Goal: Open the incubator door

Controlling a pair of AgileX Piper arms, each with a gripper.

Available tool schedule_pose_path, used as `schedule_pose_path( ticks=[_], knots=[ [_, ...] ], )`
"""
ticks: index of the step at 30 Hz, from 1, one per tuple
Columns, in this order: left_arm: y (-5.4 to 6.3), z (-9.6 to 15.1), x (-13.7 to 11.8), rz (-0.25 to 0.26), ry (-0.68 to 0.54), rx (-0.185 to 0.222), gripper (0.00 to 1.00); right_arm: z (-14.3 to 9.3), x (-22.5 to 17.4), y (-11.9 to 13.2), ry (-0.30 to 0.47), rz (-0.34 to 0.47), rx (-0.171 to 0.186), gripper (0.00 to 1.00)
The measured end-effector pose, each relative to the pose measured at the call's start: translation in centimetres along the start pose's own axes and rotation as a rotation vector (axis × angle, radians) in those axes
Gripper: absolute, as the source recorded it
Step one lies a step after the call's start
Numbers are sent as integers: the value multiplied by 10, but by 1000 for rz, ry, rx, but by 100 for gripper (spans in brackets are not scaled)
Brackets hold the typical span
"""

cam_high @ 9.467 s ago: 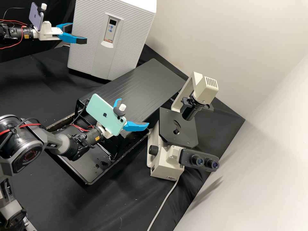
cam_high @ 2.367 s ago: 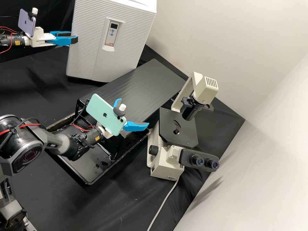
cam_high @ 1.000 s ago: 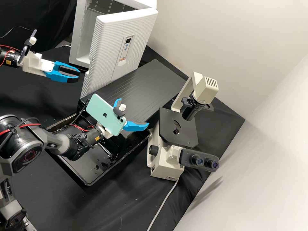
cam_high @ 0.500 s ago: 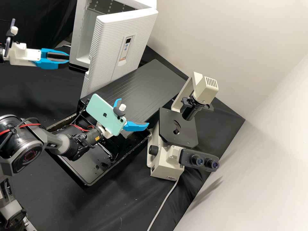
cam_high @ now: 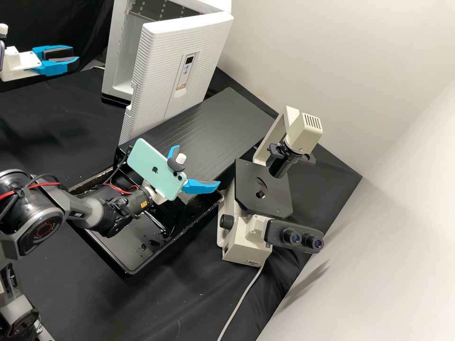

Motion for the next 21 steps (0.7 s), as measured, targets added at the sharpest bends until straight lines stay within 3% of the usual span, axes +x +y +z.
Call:
schedule_pose_path(
  ticks=[3, 10, 21],
  knots=[
    [-6, -2, -6, -8, 56, 25, 100, 0, 0, 0, 0, 0, 0, 100],
    [-19, -8, -19, 64, 142, 28, 100, 0, 0, 0, 0, 0, 0, 100],
    [-30, -2, -16, 24, 116, 23, 100, 0, 0, 0, 0, 0, 0, 100]
  ],
)
